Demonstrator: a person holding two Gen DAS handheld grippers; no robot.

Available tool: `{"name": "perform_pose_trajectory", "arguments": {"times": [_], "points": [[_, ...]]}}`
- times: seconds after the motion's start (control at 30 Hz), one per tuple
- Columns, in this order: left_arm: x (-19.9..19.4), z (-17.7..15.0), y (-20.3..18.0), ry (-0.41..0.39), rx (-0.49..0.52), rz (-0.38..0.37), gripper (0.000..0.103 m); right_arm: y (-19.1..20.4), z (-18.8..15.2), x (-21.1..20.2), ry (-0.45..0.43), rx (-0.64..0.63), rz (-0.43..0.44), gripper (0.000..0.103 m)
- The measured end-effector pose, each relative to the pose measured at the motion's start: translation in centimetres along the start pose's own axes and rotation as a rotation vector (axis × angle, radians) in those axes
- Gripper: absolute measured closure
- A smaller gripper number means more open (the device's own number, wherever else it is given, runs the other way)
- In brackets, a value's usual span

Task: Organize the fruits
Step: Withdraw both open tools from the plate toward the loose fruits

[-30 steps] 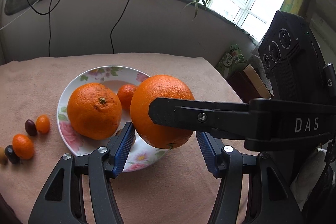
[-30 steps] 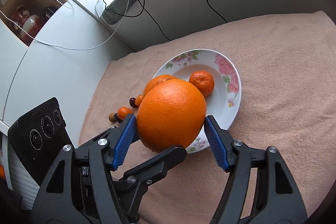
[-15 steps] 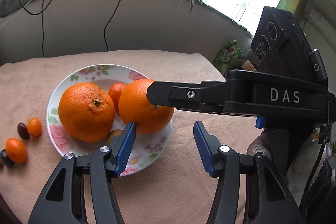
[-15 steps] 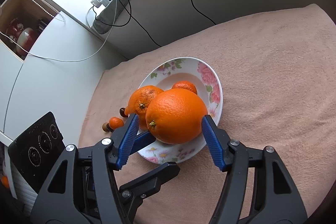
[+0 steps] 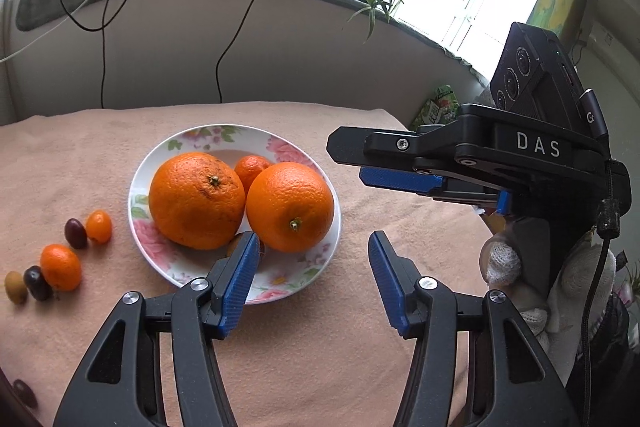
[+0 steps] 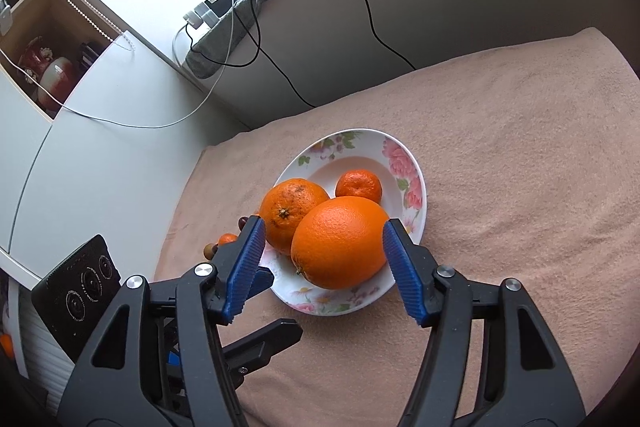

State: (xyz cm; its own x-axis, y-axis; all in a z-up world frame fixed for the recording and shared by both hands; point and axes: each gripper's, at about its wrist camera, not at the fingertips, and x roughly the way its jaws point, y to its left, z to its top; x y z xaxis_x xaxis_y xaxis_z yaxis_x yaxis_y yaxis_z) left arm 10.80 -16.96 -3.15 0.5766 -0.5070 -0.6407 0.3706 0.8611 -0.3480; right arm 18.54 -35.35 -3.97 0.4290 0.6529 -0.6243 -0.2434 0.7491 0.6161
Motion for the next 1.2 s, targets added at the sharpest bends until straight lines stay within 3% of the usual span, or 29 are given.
{"name": "perform_pose_trajectory", "arguments": {"times": [0.13,0.27,0.73,1.0,1.2], "points": [[-1.0,-0.2,0.5,-0.014,-0.008,0.009,0.047,0.4,-0.4,-0.1,-0.006,-0.016,-0.024,0.037],[-2.2,-0.4,1.2,-0.034,-0.012,0.036,0.042,0.8,-0.7,-0.4,-0.023,-0.028,-0.039,0.028],[-6.6,-2.3,5.0,-0.108,-0.015,0.146,0.039,5.4,-2.3,-0.2,-0.060,-0.175,-0.078,0.025],[-9.7,-4.5,8.6,-0.127,-0.070,0.247,0.039,9.0,-3.9,0.6,-0.103,-0.280,-0.043,0.024],[-11.2,-6.8,10.7,-0.114,-0.110,0.309,0.039,12.0,-5.0,2.3,-0.067,-0.363,-0.025,0.024]]}}
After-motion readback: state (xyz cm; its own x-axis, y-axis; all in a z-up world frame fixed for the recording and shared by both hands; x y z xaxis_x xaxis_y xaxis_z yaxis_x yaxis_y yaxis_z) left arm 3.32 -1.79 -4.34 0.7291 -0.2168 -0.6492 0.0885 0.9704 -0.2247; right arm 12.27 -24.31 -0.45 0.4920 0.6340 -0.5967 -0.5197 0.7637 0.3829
